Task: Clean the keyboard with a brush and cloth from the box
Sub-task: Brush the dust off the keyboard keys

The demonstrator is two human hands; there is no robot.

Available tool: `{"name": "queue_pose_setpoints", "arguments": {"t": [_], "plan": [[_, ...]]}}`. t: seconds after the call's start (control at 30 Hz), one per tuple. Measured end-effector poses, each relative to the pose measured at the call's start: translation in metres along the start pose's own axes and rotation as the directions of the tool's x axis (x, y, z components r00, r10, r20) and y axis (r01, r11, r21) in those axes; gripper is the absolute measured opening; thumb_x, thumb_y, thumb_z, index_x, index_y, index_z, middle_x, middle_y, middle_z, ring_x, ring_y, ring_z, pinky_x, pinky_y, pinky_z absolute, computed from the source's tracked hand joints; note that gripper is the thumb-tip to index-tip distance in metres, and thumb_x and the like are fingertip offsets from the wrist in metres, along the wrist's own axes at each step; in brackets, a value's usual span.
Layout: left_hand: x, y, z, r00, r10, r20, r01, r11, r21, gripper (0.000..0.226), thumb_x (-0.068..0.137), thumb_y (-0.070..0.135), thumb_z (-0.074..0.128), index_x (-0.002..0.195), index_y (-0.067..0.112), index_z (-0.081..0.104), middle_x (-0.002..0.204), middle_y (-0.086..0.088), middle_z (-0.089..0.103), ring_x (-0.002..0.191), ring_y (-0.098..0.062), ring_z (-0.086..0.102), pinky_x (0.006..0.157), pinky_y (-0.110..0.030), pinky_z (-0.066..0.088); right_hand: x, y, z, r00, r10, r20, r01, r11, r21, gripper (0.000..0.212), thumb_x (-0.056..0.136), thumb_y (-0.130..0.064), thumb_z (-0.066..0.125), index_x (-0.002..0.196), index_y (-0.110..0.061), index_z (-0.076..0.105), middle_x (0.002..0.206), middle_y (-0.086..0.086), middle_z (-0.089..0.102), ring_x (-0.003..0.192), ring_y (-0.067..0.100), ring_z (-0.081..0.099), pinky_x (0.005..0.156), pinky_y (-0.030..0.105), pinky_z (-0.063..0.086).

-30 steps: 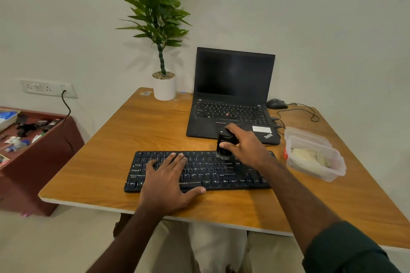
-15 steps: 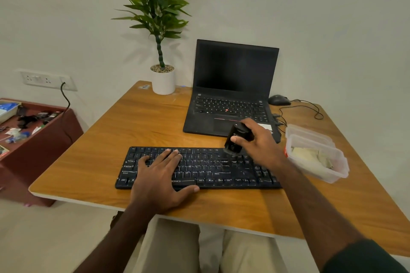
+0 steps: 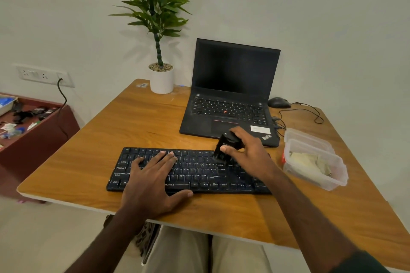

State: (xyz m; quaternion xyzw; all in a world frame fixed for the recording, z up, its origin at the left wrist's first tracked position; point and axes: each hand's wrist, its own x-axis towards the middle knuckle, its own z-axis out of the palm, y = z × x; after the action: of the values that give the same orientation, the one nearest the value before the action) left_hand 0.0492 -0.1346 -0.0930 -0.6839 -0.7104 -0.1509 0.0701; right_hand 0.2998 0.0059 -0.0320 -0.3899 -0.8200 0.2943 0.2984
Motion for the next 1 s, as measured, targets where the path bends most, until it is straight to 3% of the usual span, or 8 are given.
{"name": "queue_pose_setpoints", "arguments": {"t": [0.13,0.2,0.33,0.47,0.6,0.7,0.9,1.0], "plan": [[-0.001,0.0,0.0,1.0,0.004,0.003,-0.004,1.0,0.004,0.105,0.075,0.096,0.03,0.142,0.018,0.053,0.147,0.0,0.053,0.139,-0.017,0.045,0.111,-0.059,0.029,0.005,0.0,-0.011,0.999,0.019,0.035,-0.014,0.991,-0.133,0.035,0.095,-0.032,0.068,0.125,-0.027,0.052,0.109,-0.004,0.064,0.095,0.011,0.063,0.073,0.016,0.05],[-0.002,0.0,-0.001,1.0,0.003,0.003,-0.003,1.0,0.013,0.104,0.076,0.095,0.031,0.14,0.017,0.054,0.145,0.0,0.054,0.137,-0.017,0.047,0.111,-0.058,0.03,0.006,0.0,-0.02,0.999,0.045,-0.004,-0.045,0.98,-0.192,0.036,0.095,-0.033,0.068,0.127,-0.03,0.051,0.114,-0.003,0.063,0.101,0.012,0.061,0.079,0.02,0.05],[-0.001,0.001,-0.003,1.0,-0.002,0.017,0.002,1.0,0.015,0.102,0.076,0.094,0.03,0.139,0.017,0.056,0.144,-0.001,0.056,0.135,-0.018,0.049,0.11,-0.058,0.032,-0.007,0.001,-0.019,0.998,0.06,-0.012,-0.06,0.993,-0.102,0.034,0.095,-0.033,0.068,0.124,-0.03,0.052,0.11,-0.005,0.062,0.099,0.01,0.061,0.077,0.019,0.051],[-0.001,-0.001,-0.002,1.0,0.003,0.01,-0.003,1.0,0.006,0.102,0.076,0.094,0.032,0.137,0.016,0.058,0.142,-0.001,0.057,0.134,-0.019,0.051,0.107,-0.06,0.037,-0.008,0.016,-0.032,0.995,0.093,-0.021,-0.095,0.982,-0.16,0.034,0.094,-0.034,0.069,0.123,-0.03,0.052,0.106,-0.002,0.065,0.091,0.01,0.064,0.069,0.018,0.051],[0.001,-0.002,0.001,1.0,0.013,0.015,-0.013,1.0,-0.007,0.104,0.076,0.094,0.032,0.138,0.014,0.057,0.144,-0.003,0.055,0.135,-0.02,0.049,0.107,-0.06,0.036,-0.001,0.018,-0.04,0.996,0.055,-0.076,-0.064,0.989,-0.131,0.032,0.093,-0.035,0.07,0.12,-0.031,0.054,0.107,-0.006,0.065,0.098,0.01,0.064,0.08,0.025,0.056],[0.001,-0.003,0.003,1.0,0.014,0.021,-0.014,1.0,-0.009,0.103,0.077,0.094,0.032,0.139,0.015,0.055,0.147,-0.002,0.053,0.138,-0.019,0.046,0.109,-0.059,0.033,-0.005,0.017,-0.026,1.0,0.027,0.001,-0.027,0.996,-0.08,0.032,0.093,-0.033,0.07,0.121,-0.033,0.054,0.106,-0.011,0.064,0.096,0.001,0.063,0.075,0.017,0.054],[0.001,-0.003,0.003,0.999,0.008,0.038,-0.008,1.0,-0.016,0.103,0.077,0.093,0.033,0.141,0.016,0.054,0.149,0.0,0.05,0.14,-0.018,0.042,0.11,-0.059,0.031,0.0,0.031,-0.044,0.998,0.051,-0.046,-0.058,0.987,-0.148,0.036,0.092,-0.036,0.07,0.124,-0.033,0.054,0.108,-0.008,0.065,0.098,0.008,0.063,0.079,0.025,0.055],[0.002,-0.003,0.003,0.999,0.009,0.044,-0.009,1.0,-0.019,0.103,0.076,0.093,0.033,0.141,0.016,0.054,0.149,-0.001,0.05,0.14,-0.019,0.043,0.11,-0.06,0.032,-0.005,0.029,-0.039,0.999,0.043,0.01,-0.042,0.997,-0.059,0.032,0.092,-0.034,0.072,0.118,-0.037,0.055,0.105,-0.014,0.064,0.097,0.004,0.063,0.078,0.024,0.055]]}}
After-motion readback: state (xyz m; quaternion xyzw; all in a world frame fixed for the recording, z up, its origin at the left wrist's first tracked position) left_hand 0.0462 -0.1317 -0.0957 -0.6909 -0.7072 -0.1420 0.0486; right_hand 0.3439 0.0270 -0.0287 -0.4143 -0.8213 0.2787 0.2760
